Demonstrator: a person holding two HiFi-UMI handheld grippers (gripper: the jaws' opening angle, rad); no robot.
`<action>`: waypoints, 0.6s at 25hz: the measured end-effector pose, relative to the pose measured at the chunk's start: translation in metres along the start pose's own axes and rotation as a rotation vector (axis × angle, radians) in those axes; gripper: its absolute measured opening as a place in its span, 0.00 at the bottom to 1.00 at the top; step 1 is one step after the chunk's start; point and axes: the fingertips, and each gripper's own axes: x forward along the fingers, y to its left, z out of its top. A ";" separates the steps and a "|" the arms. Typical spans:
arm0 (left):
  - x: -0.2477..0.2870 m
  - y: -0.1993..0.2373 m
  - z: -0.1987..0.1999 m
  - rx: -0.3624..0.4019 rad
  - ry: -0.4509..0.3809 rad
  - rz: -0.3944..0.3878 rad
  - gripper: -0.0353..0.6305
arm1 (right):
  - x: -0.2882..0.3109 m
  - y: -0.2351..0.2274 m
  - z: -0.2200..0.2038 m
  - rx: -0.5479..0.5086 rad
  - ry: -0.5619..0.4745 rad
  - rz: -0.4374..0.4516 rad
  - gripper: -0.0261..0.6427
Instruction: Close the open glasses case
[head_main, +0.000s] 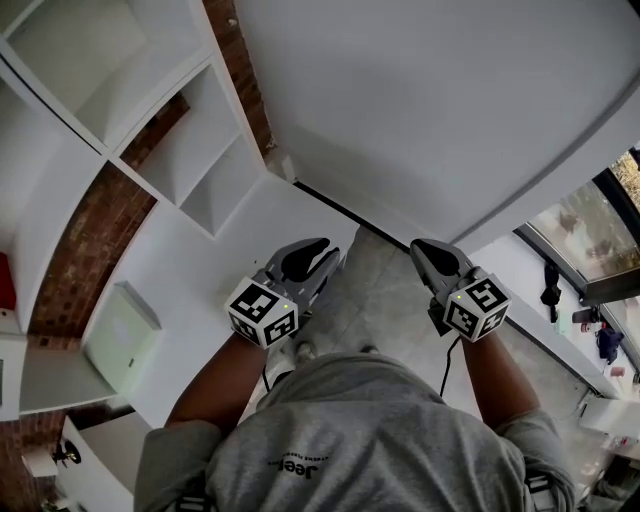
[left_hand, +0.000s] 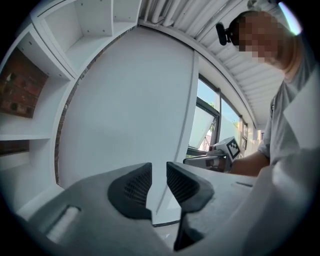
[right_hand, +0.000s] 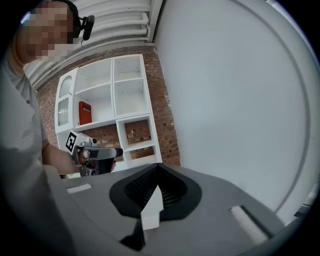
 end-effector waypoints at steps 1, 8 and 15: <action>0.004 -0.003 0.002 -0.003 -0.003 0.000 0.18 | -0.004 -0.004 0.001 0.002 -0.003 -0.006 0.05; 0.016 -0.010 0.009 -0.059 -0.030 0.028 0.05 | -0.024 -0.013 0.009 0.000 -0.022 -0.018 0.05; 0.018 -0.008 0.010 -0.088 -0.020 0.040 0.05 | -0.031 -0.017 0.015 0.005 -0.033 -0.014 0.05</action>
